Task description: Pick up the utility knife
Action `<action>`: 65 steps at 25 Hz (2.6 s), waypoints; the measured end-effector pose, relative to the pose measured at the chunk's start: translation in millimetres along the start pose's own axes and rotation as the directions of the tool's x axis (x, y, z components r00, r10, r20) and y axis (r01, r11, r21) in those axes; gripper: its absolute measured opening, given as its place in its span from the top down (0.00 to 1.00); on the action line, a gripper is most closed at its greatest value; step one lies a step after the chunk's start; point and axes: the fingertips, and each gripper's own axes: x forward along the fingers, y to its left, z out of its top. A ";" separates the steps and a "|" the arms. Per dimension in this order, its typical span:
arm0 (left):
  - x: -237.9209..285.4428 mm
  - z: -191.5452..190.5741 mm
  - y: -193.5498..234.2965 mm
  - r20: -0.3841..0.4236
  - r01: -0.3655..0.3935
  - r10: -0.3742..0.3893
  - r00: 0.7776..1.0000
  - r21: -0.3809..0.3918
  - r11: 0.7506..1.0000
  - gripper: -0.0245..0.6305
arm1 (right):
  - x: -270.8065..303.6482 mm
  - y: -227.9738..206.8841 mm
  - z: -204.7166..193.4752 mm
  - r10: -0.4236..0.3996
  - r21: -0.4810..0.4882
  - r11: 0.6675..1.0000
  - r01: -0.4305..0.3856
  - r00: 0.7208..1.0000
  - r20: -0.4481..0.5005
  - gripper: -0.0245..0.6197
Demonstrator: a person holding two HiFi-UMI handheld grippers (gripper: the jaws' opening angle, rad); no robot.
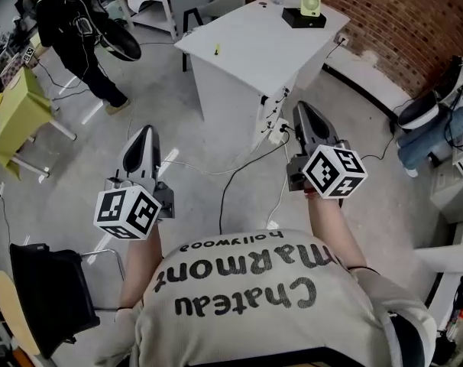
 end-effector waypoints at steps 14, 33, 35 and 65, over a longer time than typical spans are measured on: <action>64.5 -55.5 60.4 -0.055 -0.080 0.076 0.996 -0.081 0.993 0.96 | 102.2 -29.6 -55.9 -0.015 -0.010 1.000 0.014 0.990 -0.139 0.96; 218.2 -20.1 87.9 0.066 -0.201 0.205 0.976 -0.066 0.977 0.96 | 302.1 -85.8 -0.4 0.195 0.014 0.981 -0.194 0.977 -0.089 0.96; 230.9 -19.1 85.3 0.078 -0.214 0.218 0.973 -0.059 0.975 0.96 | 315.6 -91.4 3.7 0.218 0.011 0.976 -0.218 0.972 -0.083 0.96; 371.0 -71.3 273.1 -0.127 -0.188 0.172 0.977 -0.130 0.973 0.96 | 500.3 -107.9 -152.0 0.044 0.046 0.999 -0.029 0.935 -0.352 0.96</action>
